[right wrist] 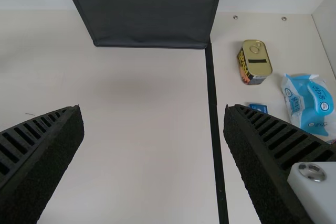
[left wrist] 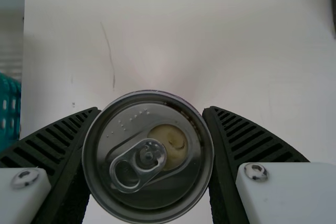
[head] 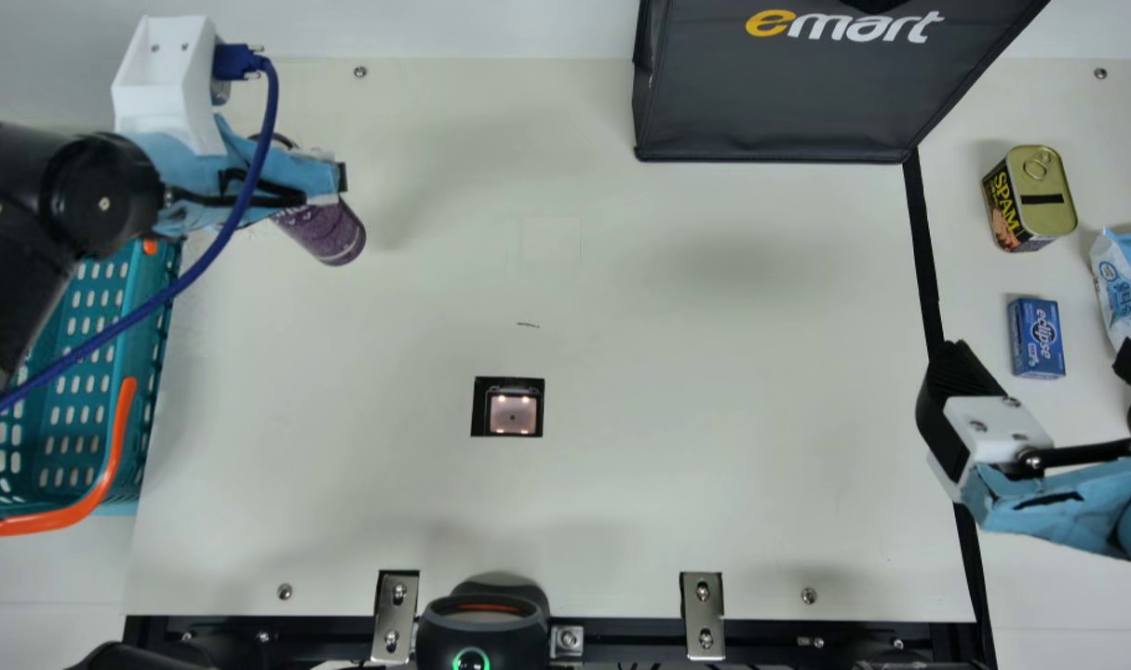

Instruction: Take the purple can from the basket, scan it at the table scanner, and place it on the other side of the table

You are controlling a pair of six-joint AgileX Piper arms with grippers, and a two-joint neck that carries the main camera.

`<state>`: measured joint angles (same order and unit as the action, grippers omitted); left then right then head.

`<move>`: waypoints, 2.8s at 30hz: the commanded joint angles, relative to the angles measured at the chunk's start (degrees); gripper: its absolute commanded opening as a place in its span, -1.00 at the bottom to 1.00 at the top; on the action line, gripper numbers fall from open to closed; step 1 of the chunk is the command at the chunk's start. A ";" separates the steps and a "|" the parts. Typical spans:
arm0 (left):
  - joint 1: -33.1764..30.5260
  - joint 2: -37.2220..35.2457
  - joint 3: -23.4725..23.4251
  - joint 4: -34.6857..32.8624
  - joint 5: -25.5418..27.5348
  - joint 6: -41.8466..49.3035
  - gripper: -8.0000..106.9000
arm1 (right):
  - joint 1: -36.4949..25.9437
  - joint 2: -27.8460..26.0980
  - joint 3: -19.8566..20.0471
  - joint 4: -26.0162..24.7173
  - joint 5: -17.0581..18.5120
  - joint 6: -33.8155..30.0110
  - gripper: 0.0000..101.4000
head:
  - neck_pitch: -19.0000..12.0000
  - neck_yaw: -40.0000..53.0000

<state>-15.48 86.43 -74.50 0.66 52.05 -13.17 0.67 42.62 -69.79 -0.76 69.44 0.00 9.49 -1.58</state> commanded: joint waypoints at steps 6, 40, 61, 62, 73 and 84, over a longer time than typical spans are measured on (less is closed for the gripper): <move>-3.18 -7.06 3.85 -0.37 2.80 -1.51 -1.00 | 0.00 0.00 0.00 0.00 0.00 0.00 0.87 | -1.57 0.00; -39.51 -18.15 13.69 16.33 11.02 -39.92 -1.00 | 0.00 0.00 0.00 0.00 0.06 0.00 0.87 | -1.57 0.00; -58.78 -13.64 13.50 21.94 14.86 -58.71 -1.00 | 0.00 0.00 0.00 0.00 0.01 0.00 0.87 | -1.57 0.00; -59.43 -13.40 13.49 22.06 14.90 -59.33 -1.00 | 0.00 0.00 0.00 0.00 0.01 0.00 0.87 | -1.57 0.00; -64.18 -11.95 13.36 22.60 14.97 -63.86 -1.00 | 0.00 0.00 0.00 0.00 0.01 0.00 0.87 | -1.57 0.00; -65.81 -12.42 14.91 24.43 14.84 -65.28 -1.00 | 0.00 0.00 0.00 0.00 0.01 0.00 0.87 | -1.57 0.00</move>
<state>-81.29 74.14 -59.76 24.91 66.86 -78.52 0.67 42.62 -69.79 -0.76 69.45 0.00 9.49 -1.58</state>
